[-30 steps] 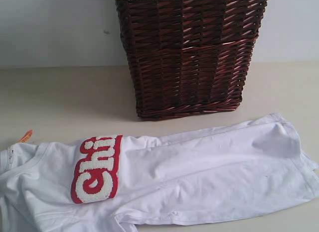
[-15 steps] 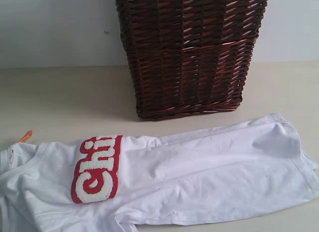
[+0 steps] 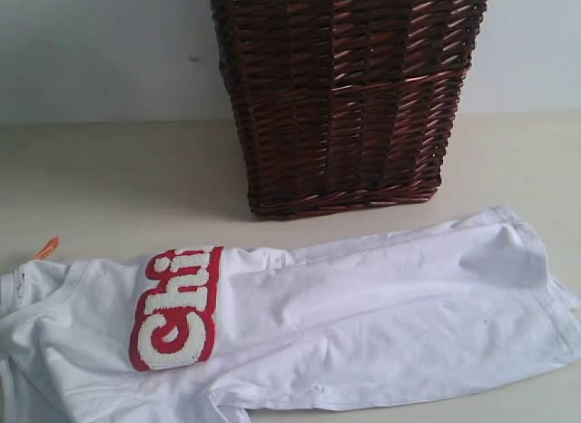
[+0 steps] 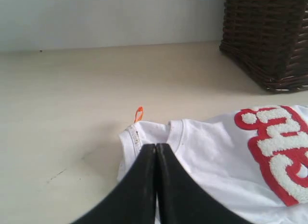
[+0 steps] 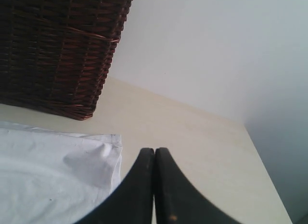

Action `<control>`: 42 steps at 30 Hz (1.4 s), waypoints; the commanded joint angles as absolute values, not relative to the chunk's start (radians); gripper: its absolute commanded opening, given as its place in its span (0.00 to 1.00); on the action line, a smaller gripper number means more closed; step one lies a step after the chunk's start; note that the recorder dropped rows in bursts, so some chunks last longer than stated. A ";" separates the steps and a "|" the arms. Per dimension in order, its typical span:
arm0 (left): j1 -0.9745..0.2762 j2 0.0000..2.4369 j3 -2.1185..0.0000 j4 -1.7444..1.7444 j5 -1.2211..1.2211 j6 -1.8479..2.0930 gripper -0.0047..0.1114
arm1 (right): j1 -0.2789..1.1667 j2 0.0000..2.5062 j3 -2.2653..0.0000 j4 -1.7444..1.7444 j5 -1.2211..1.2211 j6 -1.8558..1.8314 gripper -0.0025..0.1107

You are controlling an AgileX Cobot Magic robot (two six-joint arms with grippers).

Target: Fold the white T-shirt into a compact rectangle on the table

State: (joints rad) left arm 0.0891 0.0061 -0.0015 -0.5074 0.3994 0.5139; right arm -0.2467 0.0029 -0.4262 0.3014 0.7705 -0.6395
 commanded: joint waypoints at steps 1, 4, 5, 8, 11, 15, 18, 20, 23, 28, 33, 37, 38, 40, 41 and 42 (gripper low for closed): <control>0.084 0.000 0.000 -0.512 0.399 0.517 0.04 | -0.250 0.000 -0.425 0.334 0.755 -0.642 0.02; 0.084 0.000 0.000 -0.512 0.399 0.517 0.04 | -0.245 0.000 -0.425 0.374 0.752 -0.616 0.02; 0.084 0.000 0.000 -0.512 0.399 0.517 0.04 | -0.245 0.016 -0.425 0.384 0.728 -0.642 0.02; 0.084 0.000 0.000 -0.512 0.399 0.517 0.04 | -0.245 0.189 -0.448 0.389 0.592 -0.691 0.02; 0.084 0.000 0.000 -0.512 0.399 0.517 0.04 | -0.245 0.483 -0.513 0.389 0.415 -0.686 0.02; 0.084 0.000 0.000 -0.512 0.399 0.517 0.04 | -0.245 0.834 -0.664 0.482 0.307 -0.616 0.02; 0.084 0.000 0.000 -0.512 0.399 0.517 0.04 | -0.245 1.057 -0.784 0.613 0.338 -0.573 0.02; 0.084 0.000 0.000 -0.512 0.399 0.517 0.04 | -0.245 1.172 -0.864 0.605 0.524 -0.658 0.02; 0.084 0.000 0.000 -0.512 0.399 0.517 0.04 | -0.245 1.344 -0.948 0.635 0.996 -0.956 0.02; 0.084 0.000 0.000 -0.512 0.399 0.517 0.04 | -0.245 1.576 -0.957 0.563 1.221 -1.135 0.02; 0.084 0.000 0.000 -0.512 0.399 0.517 0.04 | -0.245 1.667 -0.954 0.478 1.221 -1.035 0.02; 0.084 0.000 0.000 -0.512 0.399 0.517 0.04 | -0.245 1.672 -0.954 0.443 1.217 -1.037 0.02; 0.084 0.000 0.000 -0.512 0.399 0.517 0.04 | -0.245 1.672 -0.954 0.425 1.185 -1.034 0.02; 0.084 0.000 0.000 -0.512 0.399 0.517 0.04 | -0.245 1.672 -0.954 0.397 1.133 -1.025 0.02; 0.084 0.000 0.000 -0.512 0.399 0.517 0.04 | -0.245 1.672 -0.954 0.382 1.109 -1.025 0.02; 0.084 0.000 0.000 -0.512 0.399 0.517 0.04 | -0.245 1.673 -0.954 0.372 1.090 -1.025 0.02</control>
